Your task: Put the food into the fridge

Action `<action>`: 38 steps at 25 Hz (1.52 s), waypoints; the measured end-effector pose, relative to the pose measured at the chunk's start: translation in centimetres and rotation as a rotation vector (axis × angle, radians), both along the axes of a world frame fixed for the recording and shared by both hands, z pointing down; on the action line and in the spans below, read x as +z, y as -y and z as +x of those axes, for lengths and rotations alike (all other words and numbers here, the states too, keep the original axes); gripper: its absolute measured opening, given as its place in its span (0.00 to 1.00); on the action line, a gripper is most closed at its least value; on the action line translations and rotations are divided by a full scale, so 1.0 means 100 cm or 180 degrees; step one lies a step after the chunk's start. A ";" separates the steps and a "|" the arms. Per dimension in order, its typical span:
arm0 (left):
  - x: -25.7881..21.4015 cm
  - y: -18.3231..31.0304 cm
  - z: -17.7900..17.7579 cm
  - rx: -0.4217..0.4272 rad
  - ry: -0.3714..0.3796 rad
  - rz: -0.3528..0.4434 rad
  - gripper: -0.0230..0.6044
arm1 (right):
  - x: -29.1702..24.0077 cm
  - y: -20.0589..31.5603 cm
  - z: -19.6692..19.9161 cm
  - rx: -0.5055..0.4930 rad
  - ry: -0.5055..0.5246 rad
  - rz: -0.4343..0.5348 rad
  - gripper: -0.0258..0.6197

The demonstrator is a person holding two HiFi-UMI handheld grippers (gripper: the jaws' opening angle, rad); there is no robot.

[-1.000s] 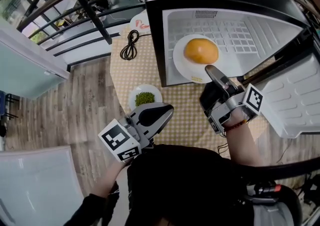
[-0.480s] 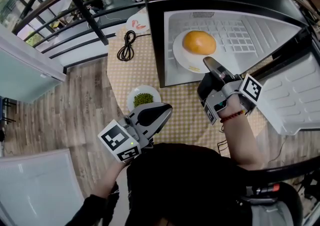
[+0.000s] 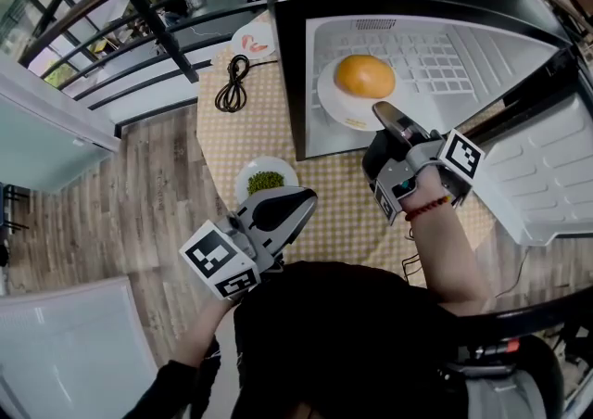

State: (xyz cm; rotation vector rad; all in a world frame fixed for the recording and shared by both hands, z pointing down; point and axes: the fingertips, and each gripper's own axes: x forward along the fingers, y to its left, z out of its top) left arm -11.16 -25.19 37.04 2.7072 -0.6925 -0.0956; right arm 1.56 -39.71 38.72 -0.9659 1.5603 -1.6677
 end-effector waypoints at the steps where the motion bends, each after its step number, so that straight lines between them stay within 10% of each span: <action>1: 0.001 0.001 -0.001 -0.0001 -0.0003 -0.0003 0.06 | 0.001 0.001 -0.002 -0.0001 0.0001 -0.0010 0.09; 38: 0.001 0.009 -0.001 0.0051 -0.0349 -0.0202 0.06 | 0.001 0.004 -0.012 0.0257 -0.0309 -0.0394 0.09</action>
